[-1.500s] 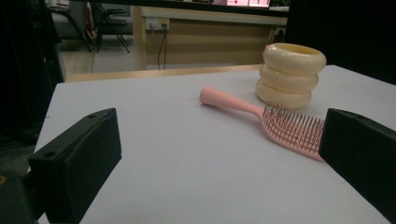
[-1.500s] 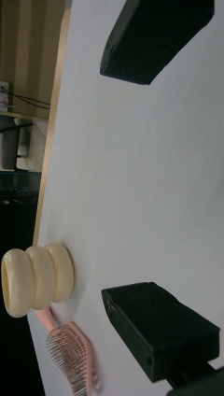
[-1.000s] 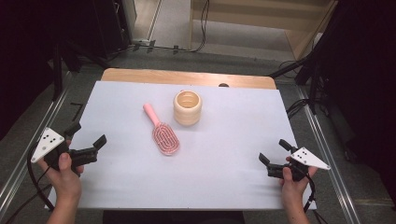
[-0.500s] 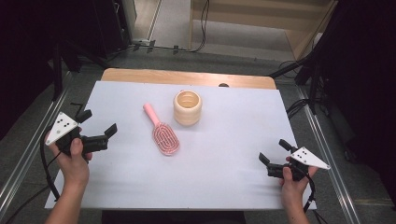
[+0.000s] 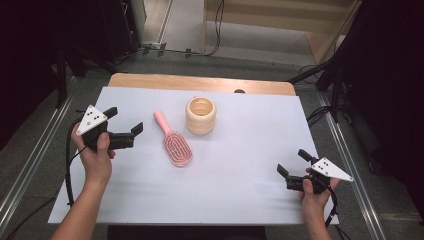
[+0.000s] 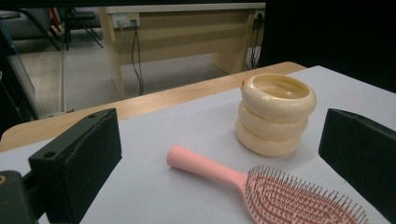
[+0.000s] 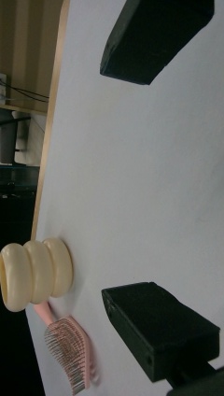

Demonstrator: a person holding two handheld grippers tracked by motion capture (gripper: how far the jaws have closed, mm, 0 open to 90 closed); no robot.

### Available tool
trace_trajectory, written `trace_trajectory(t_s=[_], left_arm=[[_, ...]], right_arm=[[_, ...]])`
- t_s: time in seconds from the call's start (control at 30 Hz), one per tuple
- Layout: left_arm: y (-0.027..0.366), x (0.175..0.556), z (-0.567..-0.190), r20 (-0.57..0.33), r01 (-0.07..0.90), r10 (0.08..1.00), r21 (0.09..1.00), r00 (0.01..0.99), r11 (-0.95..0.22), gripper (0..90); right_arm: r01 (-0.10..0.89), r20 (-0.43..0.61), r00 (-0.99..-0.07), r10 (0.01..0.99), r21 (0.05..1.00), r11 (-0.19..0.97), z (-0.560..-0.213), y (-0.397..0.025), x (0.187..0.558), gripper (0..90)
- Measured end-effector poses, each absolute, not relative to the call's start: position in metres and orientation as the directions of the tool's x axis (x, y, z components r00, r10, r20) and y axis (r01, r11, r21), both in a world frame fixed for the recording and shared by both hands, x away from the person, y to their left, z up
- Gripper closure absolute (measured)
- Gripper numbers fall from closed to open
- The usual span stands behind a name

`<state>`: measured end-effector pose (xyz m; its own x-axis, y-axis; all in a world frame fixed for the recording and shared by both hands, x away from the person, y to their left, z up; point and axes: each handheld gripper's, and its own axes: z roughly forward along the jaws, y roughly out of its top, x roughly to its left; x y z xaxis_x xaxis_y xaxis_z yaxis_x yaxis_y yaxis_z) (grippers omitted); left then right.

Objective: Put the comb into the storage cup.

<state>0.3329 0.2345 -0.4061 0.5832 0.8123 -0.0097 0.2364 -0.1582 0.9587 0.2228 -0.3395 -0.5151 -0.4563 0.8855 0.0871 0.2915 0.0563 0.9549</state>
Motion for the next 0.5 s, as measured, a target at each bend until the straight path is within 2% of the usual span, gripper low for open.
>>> trace_trajectory(t_s=[0.23,0.27,0.33,0.5], left_arm=[[0.229,0.349,-0.405,-0.034,0.272,0.813,0.95,0.581,-0.155,0.0],[0.229,0.351,-0.405,-0.042,0.281,0.812,0.948,0.582,-0.153,2.6],[0.227,0.356,-0.405,-0.048,0.301,0.818,0.941,0.574,-0.156,13.5],[0.223,0.368,-0.41,-0.056,0.34,0.815,0.923,0.577,-0.177,14.8]], right_arm=[[0.292,0.092,-0.46,0.883,0.955,0.053,-0.515,-0.34,0.223,0.0],[0.294,0.093,-0.46,0.883,0.955,0.052,-0.515,-0.34,0.223,0.0],[0.292,0.091,-0.46,0.883,0.955,0.054,-0.515,-0.34,0.223,0.0],[0.298,0.093,-0.457,0.884,0.953,0.054,-0.515,-0.339,0.223,0.0]])
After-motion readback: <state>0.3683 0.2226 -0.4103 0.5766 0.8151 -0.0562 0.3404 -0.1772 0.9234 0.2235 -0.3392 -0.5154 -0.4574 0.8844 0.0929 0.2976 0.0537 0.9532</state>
